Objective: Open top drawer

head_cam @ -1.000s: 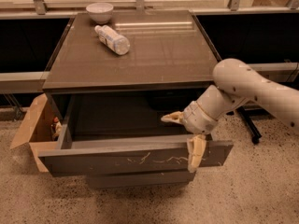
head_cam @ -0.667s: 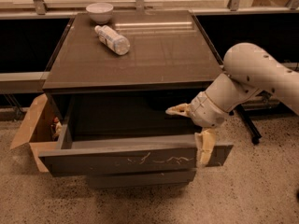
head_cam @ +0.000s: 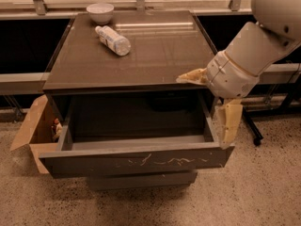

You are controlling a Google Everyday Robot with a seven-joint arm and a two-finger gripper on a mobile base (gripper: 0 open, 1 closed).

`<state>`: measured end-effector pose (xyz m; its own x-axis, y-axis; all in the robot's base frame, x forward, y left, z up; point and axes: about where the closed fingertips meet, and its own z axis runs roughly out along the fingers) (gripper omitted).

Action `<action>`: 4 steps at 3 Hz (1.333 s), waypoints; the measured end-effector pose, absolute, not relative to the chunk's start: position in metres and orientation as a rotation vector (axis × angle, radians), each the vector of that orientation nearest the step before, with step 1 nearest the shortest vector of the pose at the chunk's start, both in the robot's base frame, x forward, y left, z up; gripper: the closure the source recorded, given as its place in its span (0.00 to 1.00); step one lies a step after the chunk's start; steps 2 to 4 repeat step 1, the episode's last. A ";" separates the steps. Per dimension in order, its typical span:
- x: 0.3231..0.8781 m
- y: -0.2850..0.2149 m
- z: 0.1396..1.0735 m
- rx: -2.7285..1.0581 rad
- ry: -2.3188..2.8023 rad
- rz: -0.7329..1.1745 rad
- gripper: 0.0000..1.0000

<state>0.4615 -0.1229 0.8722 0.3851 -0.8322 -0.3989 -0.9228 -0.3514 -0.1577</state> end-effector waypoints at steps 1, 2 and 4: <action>0.459 -0.130 0.919 -2.315 1.514 0.196 0.00; 0.459 -0.130 0.919 -2.315 1.514 0.196 0.00; 0.459 -0.130 0.919 -2.315 1.514 0.196 0.00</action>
Offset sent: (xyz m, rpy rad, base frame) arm 0.0000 0.0000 0.0000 0.0000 0.0000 0.0000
